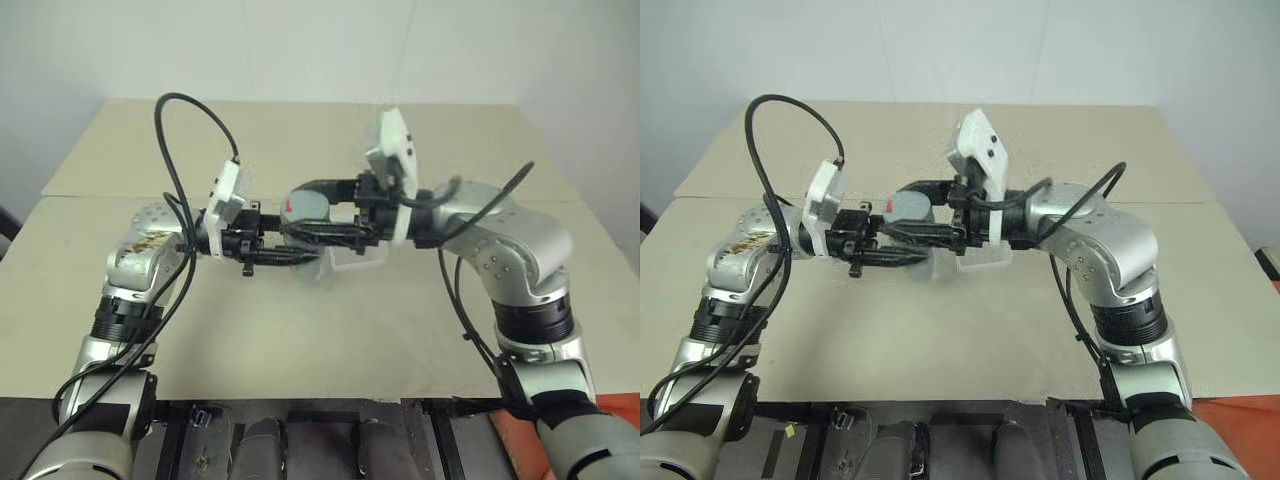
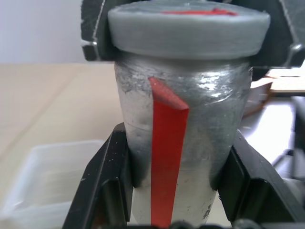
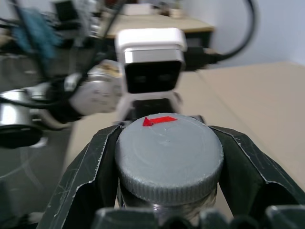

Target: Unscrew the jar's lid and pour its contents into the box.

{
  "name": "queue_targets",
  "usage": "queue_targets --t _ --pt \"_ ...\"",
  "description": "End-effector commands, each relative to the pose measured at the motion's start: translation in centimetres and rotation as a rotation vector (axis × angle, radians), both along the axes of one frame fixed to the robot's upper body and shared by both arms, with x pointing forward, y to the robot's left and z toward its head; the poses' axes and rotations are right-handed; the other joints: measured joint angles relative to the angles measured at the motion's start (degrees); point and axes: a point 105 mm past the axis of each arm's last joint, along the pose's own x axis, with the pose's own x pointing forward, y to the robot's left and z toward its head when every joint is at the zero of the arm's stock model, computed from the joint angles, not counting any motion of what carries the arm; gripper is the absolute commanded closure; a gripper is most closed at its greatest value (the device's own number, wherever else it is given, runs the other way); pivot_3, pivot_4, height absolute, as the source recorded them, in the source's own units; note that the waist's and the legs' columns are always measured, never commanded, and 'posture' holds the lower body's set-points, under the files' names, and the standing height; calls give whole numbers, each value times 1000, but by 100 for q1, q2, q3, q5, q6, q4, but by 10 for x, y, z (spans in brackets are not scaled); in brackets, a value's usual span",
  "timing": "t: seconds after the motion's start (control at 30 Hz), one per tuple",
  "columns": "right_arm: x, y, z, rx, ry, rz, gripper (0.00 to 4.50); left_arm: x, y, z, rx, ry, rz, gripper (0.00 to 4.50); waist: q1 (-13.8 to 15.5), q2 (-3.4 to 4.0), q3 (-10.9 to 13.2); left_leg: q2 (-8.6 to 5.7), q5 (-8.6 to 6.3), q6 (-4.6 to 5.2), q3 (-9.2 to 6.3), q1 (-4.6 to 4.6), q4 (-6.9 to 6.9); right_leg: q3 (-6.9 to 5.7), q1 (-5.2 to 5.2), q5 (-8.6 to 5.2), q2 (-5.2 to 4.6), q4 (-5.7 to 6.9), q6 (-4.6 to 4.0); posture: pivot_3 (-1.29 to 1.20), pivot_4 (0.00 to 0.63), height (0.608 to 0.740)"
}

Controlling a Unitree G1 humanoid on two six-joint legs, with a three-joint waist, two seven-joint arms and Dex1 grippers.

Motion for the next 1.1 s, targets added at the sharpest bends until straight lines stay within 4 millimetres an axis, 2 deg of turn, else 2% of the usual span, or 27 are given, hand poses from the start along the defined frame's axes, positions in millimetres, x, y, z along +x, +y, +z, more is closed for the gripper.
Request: queue_targets --t 0.03,0.23,0.4,0.47,0.6,0.83,1.0,1.1 --pt "-31 -6 17 62 -66 276 1732 -8 -2 10 0 -20 -91 2548 -6 0 0 0 0 0 0 0 1 0 0 0 0 1 0 0 150 740" --pt "-35 -1 8 24 -11 428 1732 -22 -12 14 14 -29 -213 2548 -29 0 0 2 0 0 -4 0 1 2 -4 0 4 3 0 0 150 740" --pt "-27 4 5 13 -31 390 1732 -21 -12 14 14 -46 -208 2548 -21 0 0 2 0 0 -9 0 2 2 -4 0 4 5 0 0 150 740" --pt "-23 4 7 27 -37 354 1025 -21 -10 12 18 -41 -197 2548 -17 0 0 2 0 0 -7 0 3 2 -4 0 3 6 0 0 150 740" --pt "-19 1 11 53 -51 298 44 -20 -5 6 34 -28 -169 2548 -18 1 0 2 0 0 -8 0 3 2 -7 0 4 9 0 0 150 740" --pt "-6 -12 17 98 -85 88 44 -13 10 -1 46 -7 -63 2548 -11 1 1 2 0 0 -10 0 4 2 -6 0 2 9 0 0 150 740" --pt "1 -26 23 146 -105 -116 44 -1 21 -2 17 -21 88 2548 -8 1 1 2 0 0 -16 0 4 2 -5 0 0 10 0 0 150 740" --pt "4 -25 25 165 -119 -243 44 9 21 -2 -17 -39 187 2548 -10 1 0 2 0 -1 -17 0 4 2 -6 0 0 13 0 0 150 740"
